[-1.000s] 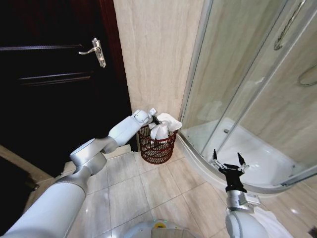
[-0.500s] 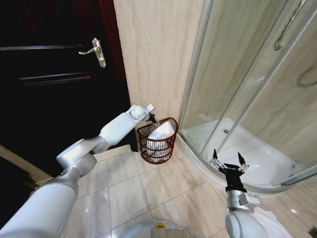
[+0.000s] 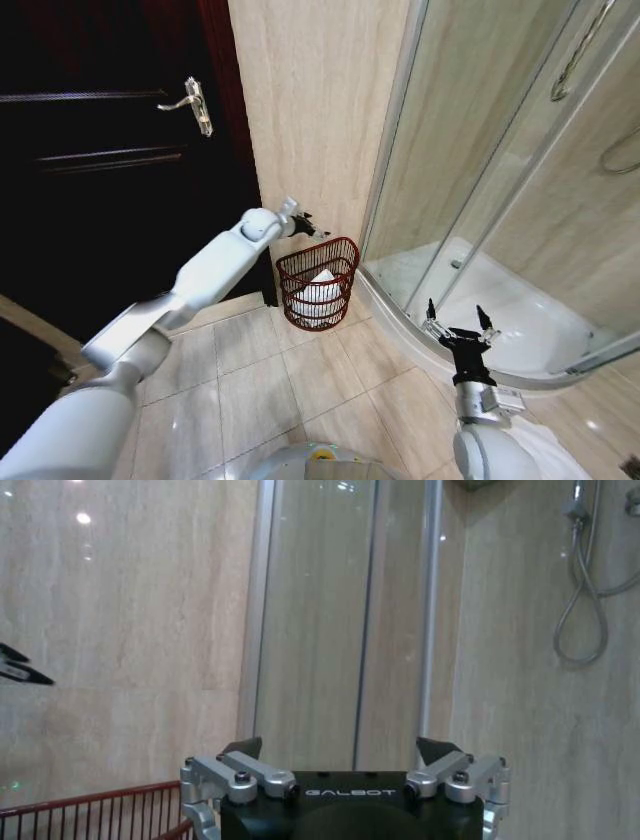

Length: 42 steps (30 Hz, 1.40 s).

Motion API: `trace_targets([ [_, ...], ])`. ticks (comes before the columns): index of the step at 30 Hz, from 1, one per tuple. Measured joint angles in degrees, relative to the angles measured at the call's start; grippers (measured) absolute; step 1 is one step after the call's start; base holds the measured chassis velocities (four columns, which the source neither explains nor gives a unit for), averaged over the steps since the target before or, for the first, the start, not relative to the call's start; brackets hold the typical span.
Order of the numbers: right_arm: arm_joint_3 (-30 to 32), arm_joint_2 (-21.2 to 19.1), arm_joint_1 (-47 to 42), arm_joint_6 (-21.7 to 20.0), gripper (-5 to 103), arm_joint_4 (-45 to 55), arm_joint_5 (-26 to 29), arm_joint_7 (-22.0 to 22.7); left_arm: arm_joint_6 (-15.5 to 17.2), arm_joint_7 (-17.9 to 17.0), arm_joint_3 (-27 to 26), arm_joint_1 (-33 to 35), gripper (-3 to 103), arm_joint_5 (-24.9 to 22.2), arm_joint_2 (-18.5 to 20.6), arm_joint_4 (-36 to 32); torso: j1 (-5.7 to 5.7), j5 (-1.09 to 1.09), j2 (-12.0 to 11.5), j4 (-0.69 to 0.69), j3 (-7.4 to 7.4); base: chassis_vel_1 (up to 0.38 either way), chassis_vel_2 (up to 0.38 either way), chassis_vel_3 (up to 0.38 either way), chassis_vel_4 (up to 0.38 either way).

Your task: Discard the used towel into the hamper.

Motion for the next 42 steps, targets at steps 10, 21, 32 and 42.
trace_targets([
  [10, -1.06, 0.0, 0.81, -1.1, 100, -0.05, -0.83, -0.74, -4.98, -3.24, -11.66, 15.95, 100, -4.49, 8.85, -12.33, 0.0, -0.03, 0.0, 0.0, 0.01, 0.0, 0.0, 0.0, 0.0],
  [21, -1.33, 0.0, 0.16, -0.61, 100, -1.72, -1.29, -1.37, -15.09, -12.38, -31.06, 40.23, 100, -4.98, 9.38, -23.66, 0.0, 0.05, 0.01, -0.01, 0.0, 0.0, 0.0, 0.0, 0.0],
  [32, -2.33, 0.0, -0.34, -0.36, 100, -1.29, -1.58, -1.79, -23.38, -25.38, -42.01, 58.21, 100, 0.27, -4.25, -29.7, 0.0, 0.08, 0.01, -0.01, 0.0, 0.0, 0.0, 0.0, 0.0],
  [42, -1.9, 0.0, -0.4, 0.58, 100, -1.06, -1.66, -2.88, -37.63, -32.42, -47.14, 73.17, 100, 17.14, -18.56, -33.68, -0.01, 0.06, 0.01, 0.0, 0.0, 0.0, 0.0, 0.0, 0.0],
])
